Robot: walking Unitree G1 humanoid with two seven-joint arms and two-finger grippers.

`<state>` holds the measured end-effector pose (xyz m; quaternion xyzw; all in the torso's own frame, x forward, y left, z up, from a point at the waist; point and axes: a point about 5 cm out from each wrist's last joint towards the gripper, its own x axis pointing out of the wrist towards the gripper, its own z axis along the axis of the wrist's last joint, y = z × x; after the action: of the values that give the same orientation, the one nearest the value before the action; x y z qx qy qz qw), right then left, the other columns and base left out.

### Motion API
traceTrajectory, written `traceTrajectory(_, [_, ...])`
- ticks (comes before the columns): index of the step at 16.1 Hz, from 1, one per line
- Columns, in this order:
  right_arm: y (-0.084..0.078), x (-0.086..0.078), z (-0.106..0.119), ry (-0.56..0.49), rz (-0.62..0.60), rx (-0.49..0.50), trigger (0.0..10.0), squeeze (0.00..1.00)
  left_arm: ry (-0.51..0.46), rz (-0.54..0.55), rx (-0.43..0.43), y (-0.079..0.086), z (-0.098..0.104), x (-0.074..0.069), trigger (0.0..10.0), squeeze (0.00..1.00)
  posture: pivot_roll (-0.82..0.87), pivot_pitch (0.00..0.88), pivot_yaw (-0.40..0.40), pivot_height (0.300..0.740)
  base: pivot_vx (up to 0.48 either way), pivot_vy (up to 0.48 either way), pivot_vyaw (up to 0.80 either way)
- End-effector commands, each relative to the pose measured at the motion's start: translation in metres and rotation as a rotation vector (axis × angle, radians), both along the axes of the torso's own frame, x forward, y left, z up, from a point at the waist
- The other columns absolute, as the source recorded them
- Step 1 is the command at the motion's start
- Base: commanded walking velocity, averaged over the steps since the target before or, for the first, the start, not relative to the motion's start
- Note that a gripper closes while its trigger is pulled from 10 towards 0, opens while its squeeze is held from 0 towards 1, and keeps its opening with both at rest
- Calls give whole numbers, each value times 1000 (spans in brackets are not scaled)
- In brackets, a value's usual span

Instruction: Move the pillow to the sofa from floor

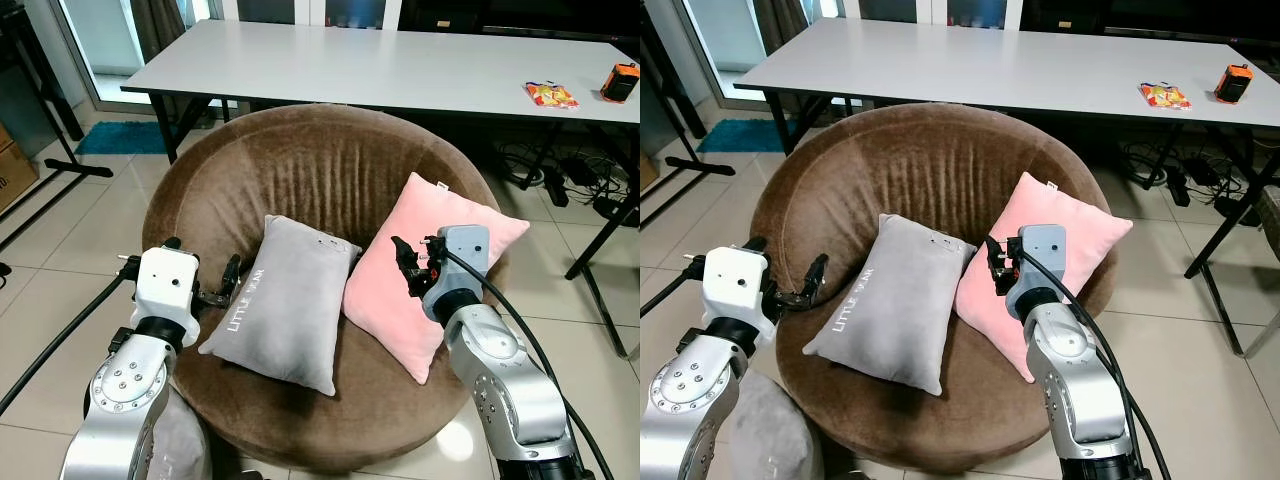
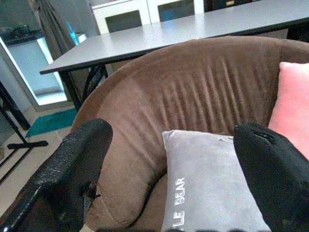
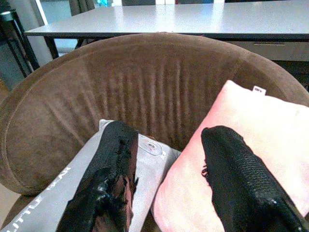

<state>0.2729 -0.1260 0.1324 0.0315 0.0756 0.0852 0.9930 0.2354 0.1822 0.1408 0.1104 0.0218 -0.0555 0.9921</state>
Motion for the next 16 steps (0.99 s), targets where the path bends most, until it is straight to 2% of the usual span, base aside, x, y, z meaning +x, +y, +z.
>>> traceTrajectory(1, [0,2,1,6,-2,-8,10000,0,1,3,-2,1,0,-1,10000,0,35,0,-5,740,0,0,0])
traceTrajectory(5, [0,2,0,12,-4,-10,10000,0,1,3,-2,1,0,-2,10000,0,33,0,-4,740,-180,0,0])
traceTrajectory(16, [1,2,-1,16,2,2,10000,0,1,3,-4,2,0,-1,10000,0,34,0,0,740,0,0,0])
